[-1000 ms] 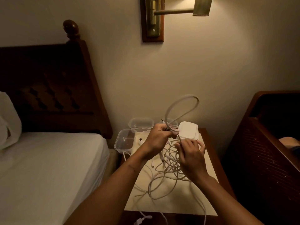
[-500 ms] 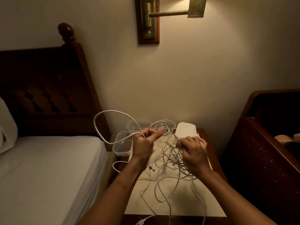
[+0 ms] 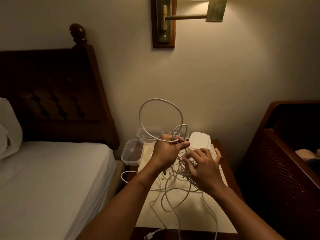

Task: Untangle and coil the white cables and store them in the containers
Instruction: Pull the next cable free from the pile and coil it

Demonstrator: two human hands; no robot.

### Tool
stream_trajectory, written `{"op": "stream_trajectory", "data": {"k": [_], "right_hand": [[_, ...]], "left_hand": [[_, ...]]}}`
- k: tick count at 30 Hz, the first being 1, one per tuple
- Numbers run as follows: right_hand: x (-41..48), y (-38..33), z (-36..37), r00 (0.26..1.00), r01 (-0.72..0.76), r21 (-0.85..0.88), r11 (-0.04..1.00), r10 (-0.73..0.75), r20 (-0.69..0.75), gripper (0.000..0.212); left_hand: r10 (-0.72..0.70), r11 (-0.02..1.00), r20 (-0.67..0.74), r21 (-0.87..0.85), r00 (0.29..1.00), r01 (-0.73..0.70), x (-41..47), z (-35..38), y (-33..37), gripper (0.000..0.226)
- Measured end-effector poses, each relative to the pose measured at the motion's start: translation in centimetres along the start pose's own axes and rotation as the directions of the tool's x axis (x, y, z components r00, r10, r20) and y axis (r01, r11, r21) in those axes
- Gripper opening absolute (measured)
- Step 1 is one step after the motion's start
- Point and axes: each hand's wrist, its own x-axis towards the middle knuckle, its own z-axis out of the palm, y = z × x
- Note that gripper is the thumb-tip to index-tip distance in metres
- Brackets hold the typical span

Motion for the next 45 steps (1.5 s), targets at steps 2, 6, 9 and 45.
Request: {"op": "stream_trajectory", "data": {"k": [2, 6, 9, 45], "right_hand": [[-0.3, 0.6, 0.2, 1.000, 0.002, 0.019, 1.000, -0.002, 0.003, 0.024], [0.4, 0.9, -0.2, 0.999, -0.007, 0.145, 0.989, 0.002, 0.033, 0.024], [1.0, 1.4, -0.6, 0.996, -0.019, 0.253, 0.967, -0.004, 0.087, 0.022], [4.6, -0.5, -2.1, 0.981, -0.111, 0.333, 0.936, 0.049, 0.189, 0.006]], "left_hand": [[0.039, 0.998, -0.003, 0.042, 0.999, -0.039, 0.3, -0.5, 0.1, 0.025], [0.060, 0.977, -0.097, -0.198, 0.993, -0.079, -1.0, -0.6, 0.6, 0.013], [-0.087, 0.916, -0.154, -0.402, 0.984, 0.018, -1.4, -1.0, -0.4, 0.020], [-0.214, 0.976, 0.059, -0.024, 0.975, 0.216, -2.1, -1.8, -4.5, 0.034]]}}
